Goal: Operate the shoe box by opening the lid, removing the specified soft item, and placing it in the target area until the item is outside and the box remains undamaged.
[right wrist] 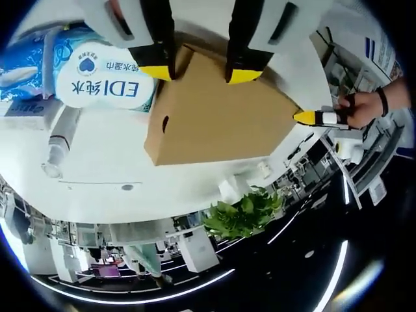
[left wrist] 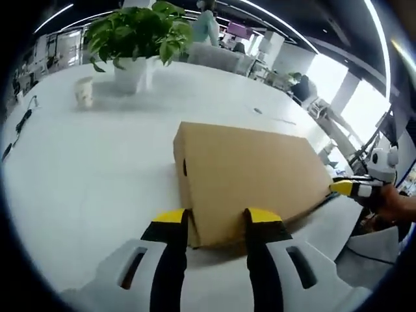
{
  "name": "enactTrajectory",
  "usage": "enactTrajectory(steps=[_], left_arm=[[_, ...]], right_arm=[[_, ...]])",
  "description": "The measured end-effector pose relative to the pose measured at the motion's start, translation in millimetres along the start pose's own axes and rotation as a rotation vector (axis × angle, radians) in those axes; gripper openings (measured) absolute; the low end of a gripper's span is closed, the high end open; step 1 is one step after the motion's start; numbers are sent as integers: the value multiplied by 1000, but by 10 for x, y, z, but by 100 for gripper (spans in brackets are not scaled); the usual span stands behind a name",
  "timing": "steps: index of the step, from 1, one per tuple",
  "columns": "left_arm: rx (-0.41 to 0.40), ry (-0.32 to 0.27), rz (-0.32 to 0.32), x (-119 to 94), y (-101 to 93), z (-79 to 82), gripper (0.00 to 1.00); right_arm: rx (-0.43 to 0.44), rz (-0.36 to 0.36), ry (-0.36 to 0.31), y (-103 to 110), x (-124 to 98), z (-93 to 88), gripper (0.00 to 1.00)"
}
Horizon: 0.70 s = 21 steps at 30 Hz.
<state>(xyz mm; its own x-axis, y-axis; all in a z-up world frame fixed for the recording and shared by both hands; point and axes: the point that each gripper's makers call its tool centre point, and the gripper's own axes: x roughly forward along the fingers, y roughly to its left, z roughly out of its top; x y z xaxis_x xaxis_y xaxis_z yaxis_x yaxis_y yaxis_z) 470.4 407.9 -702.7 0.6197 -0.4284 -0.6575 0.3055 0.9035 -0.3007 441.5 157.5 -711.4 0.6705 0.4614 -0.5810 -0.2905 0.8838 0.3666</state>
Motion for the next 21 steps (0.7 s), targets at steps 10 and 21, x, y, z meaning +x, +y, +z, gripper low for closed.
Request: enactTrajectory(steps=[10,21], left_arm=[[11,-17,14,-71,-57,6,37],[97,-98,46,-359,-336,29,44]], right_arm=[[-56,16,-19,-36,-148,46,30],[-30,-78,-130,-612,-970,90,49]])
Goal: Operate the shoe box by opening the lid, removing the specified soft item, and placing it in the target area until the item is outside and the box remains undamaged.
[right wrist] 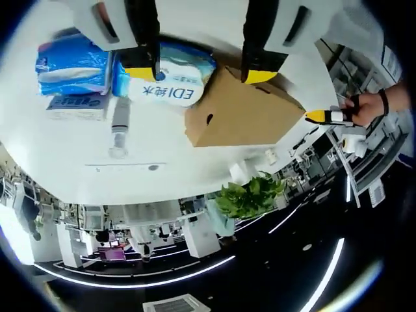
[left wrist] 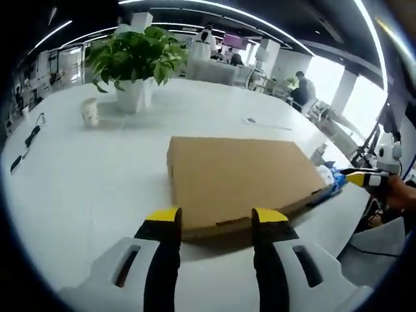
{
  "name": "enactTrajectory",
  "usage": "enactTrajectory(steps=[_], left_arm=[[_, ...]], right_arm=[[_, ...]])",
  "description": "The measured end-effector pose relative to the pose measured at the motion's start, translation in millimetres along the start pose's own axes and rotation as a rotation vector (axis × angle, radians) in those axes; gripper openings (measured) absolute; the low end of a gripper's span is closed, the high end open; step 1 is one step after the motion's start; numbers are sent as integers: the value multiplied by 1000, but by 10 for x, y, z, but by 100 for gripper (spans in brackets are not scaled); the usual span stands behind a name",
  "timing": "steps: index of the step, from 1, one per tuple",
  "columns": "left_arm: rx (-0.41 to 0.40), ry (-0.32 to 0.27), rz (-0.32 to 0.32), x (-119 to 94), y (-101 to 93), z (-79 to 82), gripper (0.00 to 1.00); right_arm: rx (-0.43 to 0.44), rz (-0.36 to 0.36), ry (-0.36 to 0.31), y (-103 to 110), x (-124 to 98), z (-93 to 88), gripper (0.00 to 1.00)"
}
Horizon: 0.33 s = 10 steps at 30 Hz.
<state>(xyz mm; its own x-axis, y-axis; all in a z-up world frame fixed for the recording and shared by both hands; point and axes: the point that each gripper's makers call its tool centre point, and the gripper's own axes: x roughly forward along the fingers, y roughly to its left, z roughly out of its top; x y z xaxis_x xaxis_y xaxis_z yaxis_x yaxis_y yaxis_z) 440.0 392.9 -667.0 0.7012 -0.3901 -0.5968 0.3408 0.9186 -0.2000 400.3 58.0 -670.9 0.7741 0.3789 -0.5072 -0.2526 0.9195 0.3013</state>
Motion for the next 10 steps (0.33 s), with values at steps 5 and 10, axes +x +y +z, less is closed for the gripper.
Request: enactTrajectory(steps=[5,10], left_arm=[[29,-10,-40,-62,-296,-64,46],[78,-15,-66,-85,-513,-121,51]], right_arm=[[-3,-73,-39,-341,-439,4,53],[-2,-119,-63,-599,-794,-49,58]])
